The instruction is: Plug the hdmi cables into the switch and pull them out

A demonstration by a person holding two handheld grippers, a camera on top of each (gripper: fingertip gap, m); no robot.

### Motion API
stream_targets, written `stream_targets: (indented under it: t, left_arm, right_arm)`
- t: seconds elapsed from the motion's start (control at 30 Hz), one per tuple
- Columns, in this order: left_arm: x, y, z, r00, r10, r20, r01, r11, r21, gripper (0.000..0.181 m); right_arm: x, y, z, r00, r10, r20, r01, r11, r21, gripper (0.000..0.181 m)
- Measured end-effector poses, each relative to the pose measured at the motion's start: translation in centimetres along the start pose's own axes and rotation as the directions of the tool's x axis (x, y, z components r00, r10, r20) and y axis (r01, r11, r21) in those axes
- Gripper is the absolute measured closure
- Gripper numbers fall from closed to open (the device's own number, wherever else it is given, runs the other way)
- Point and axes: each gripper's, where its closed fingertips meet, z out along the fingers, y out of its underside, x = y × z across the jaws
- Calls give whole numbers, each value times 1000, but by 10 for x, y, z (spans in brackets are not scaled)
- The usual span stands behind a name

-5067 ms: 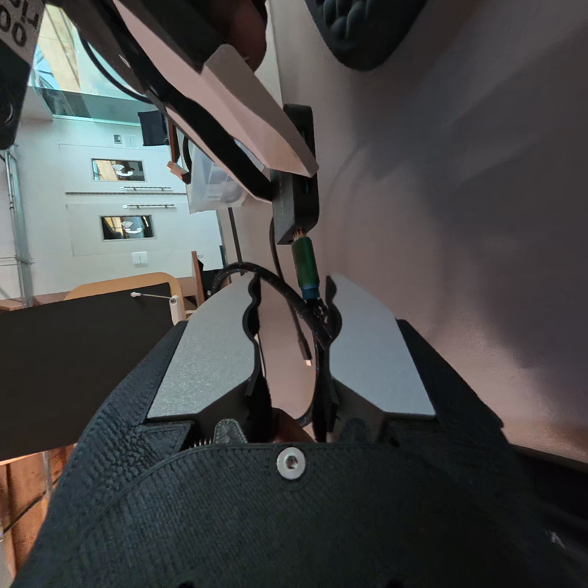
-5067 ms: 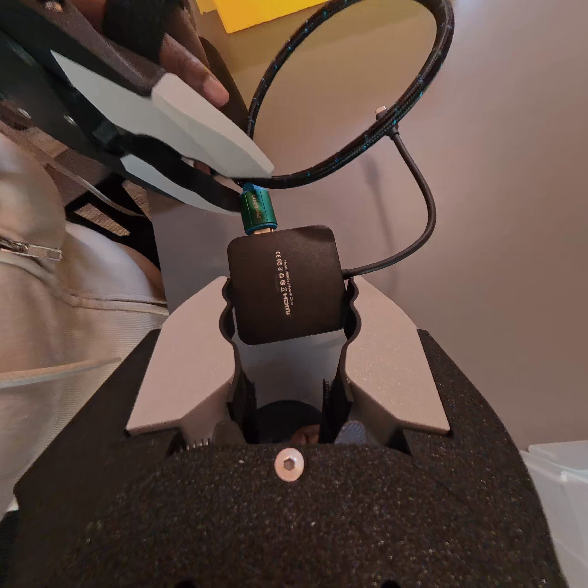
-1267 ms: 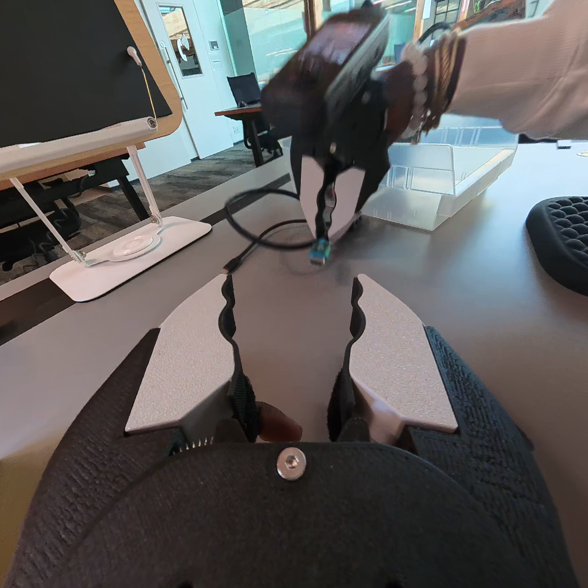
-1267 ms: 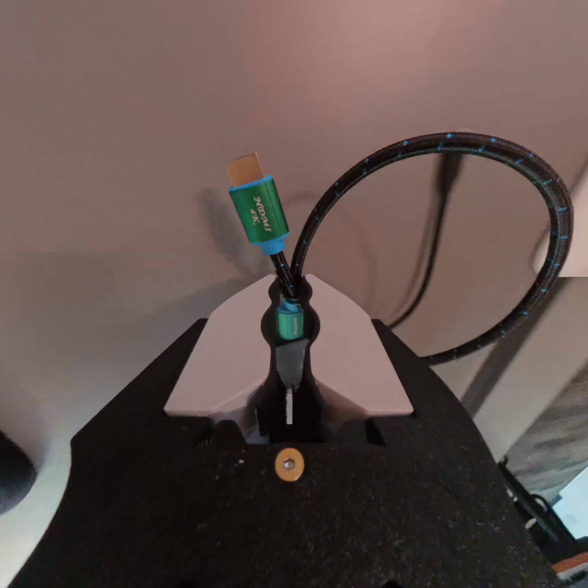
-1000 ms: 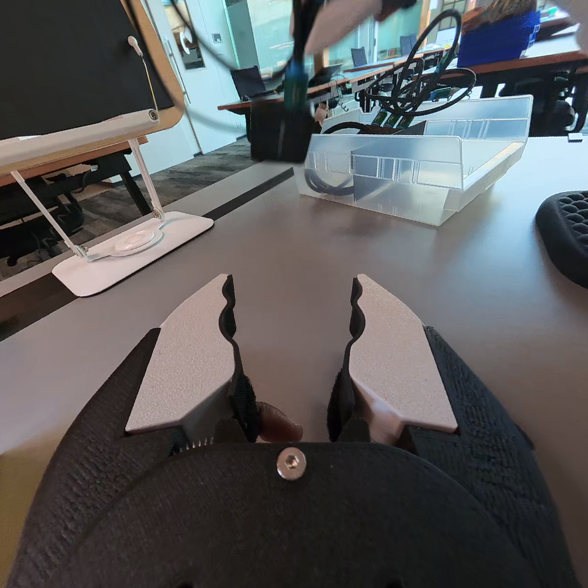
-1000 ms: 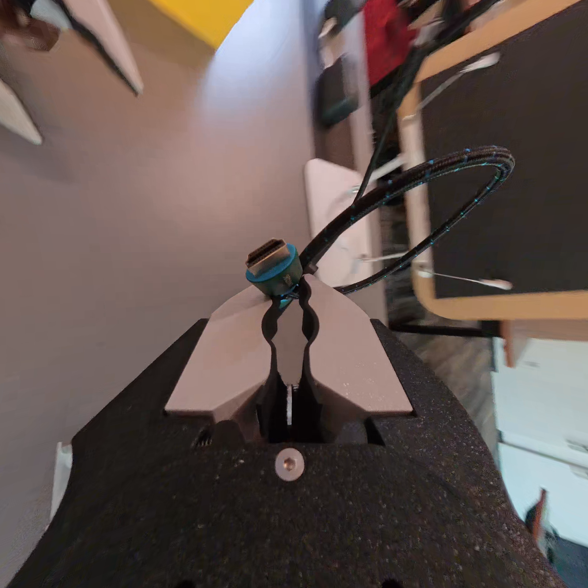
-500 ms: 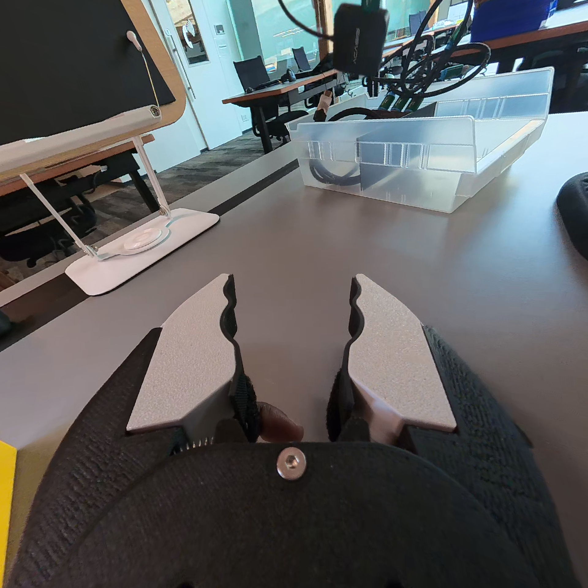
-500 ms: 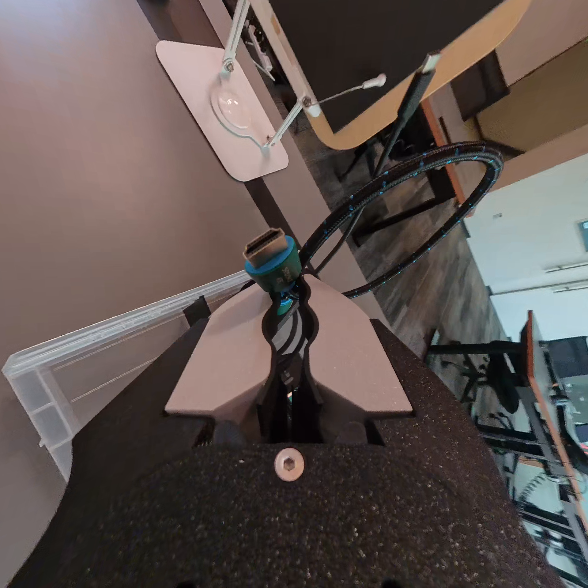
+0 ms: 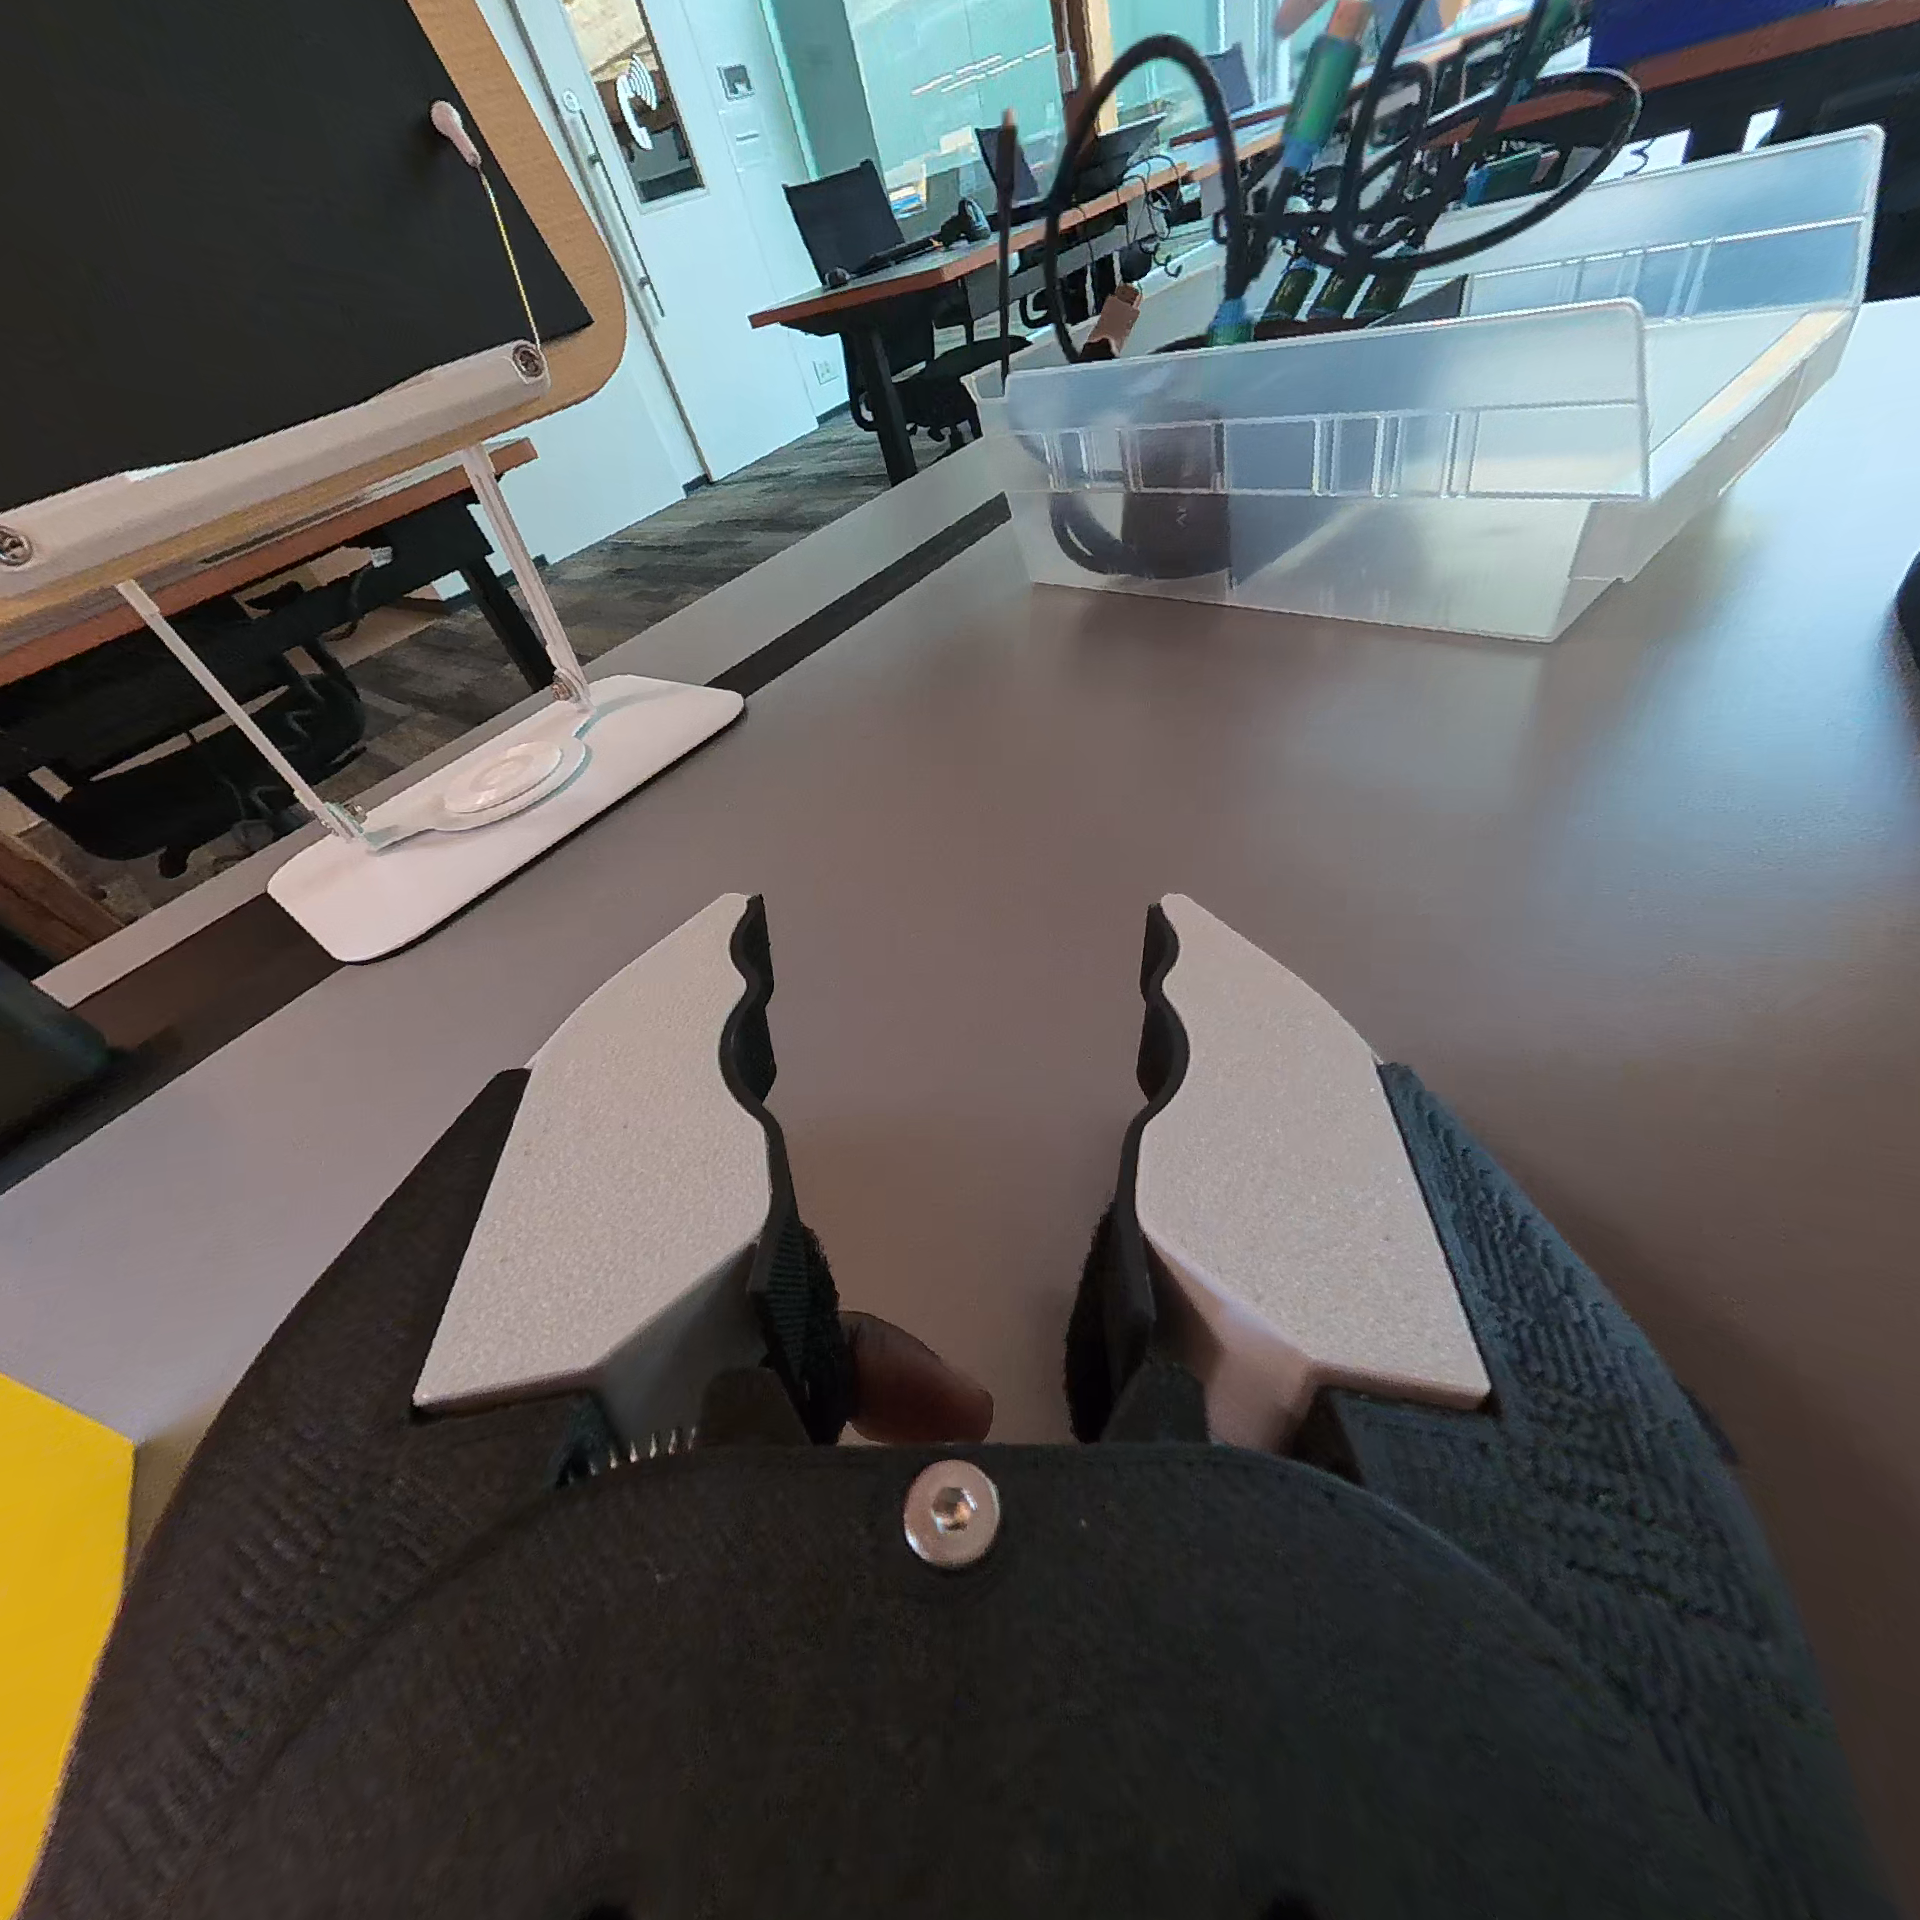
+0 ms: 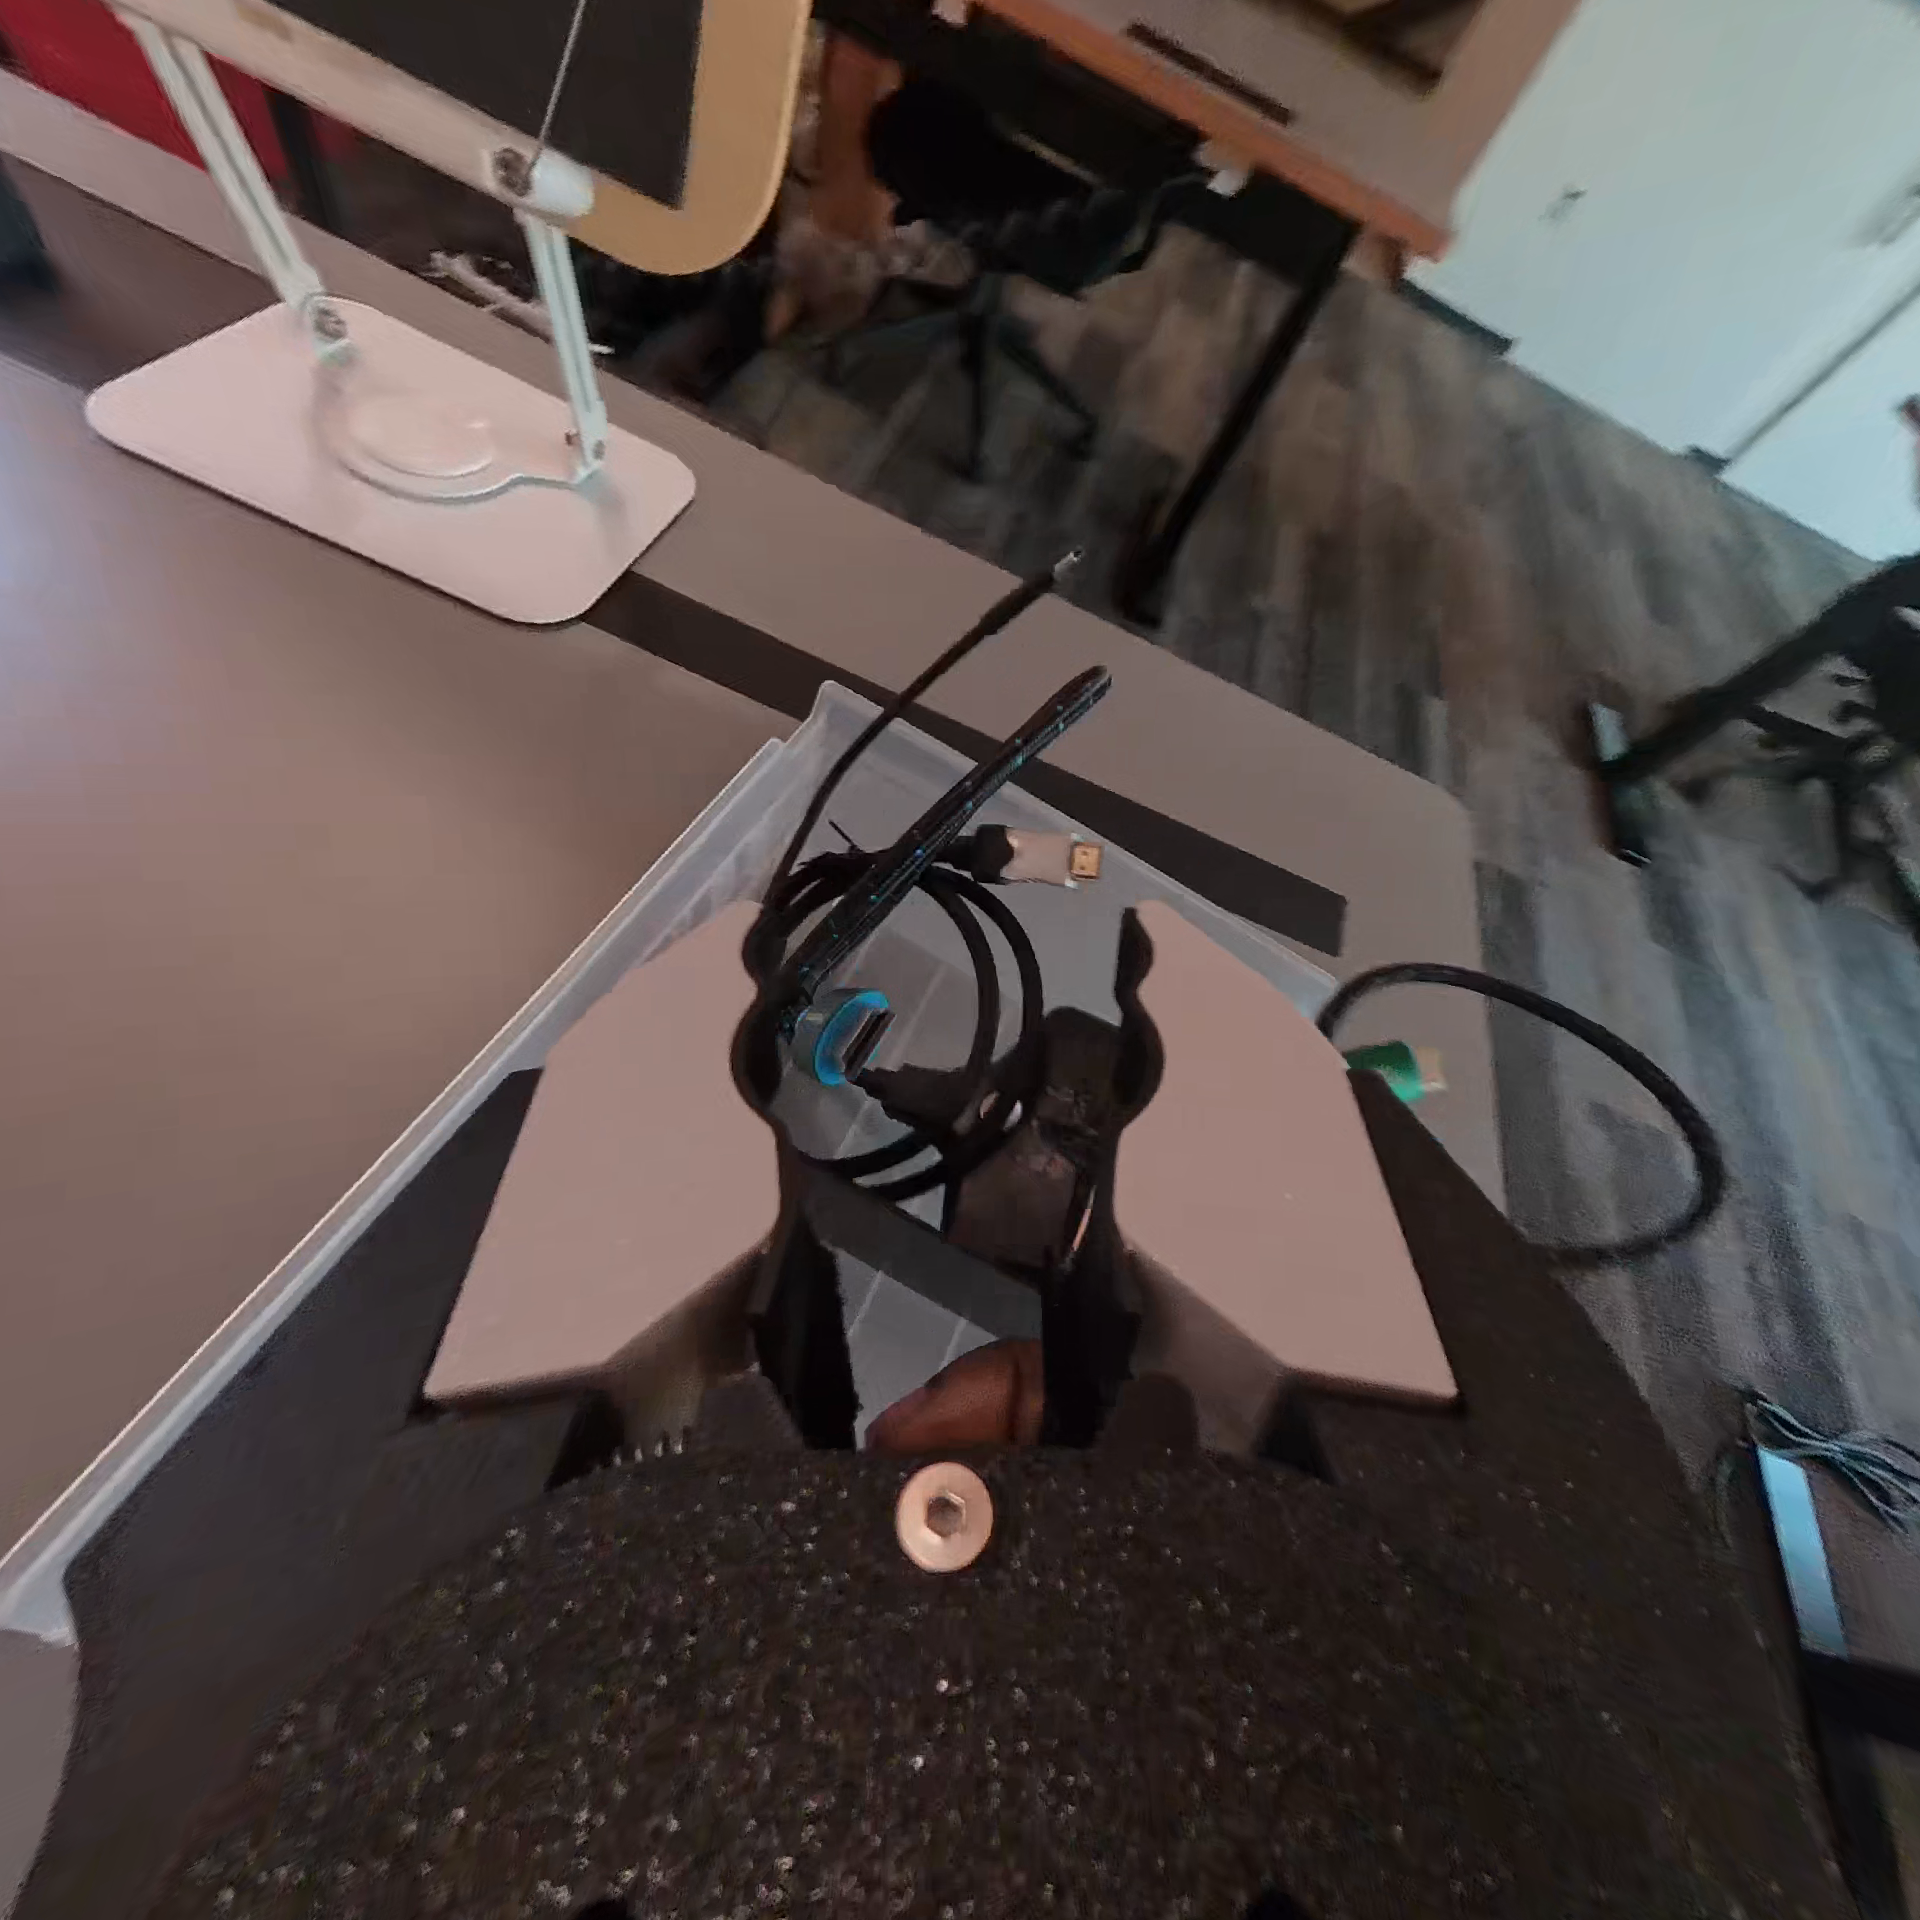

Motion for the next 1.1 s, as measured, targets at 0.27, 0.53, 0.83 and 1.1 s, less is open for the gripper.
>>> stream_targets:
  t: [0.27, 0.53, 0.83, 1.1]
  left_arm:
    - [-16, -45, -42, 980, -116, 159, 104, 991, 86, 112]
    - [-50, -23, -186, 662, -268, 700, 198, 963, 182, 106]
    - [-73, 54, -205, 685, -307, 660, 455, 889, -58, 177]
    - [-41, 32, -123, 861, -157, 484, 283, 938, -200, 167]
  right_arm:
    - [-88, 8, -76, 995, 25, 97, -39, 989, 144, 97]
    - [-146, 97, -67, 968, 246, 55, -252, 958, 138, 89]
    - [-155, 108, -28, 996, 88, -23, -87, 996, 27, 162]
    - [-182, 100, -32, 998, -54, 16, 54, 998, 24, 161]
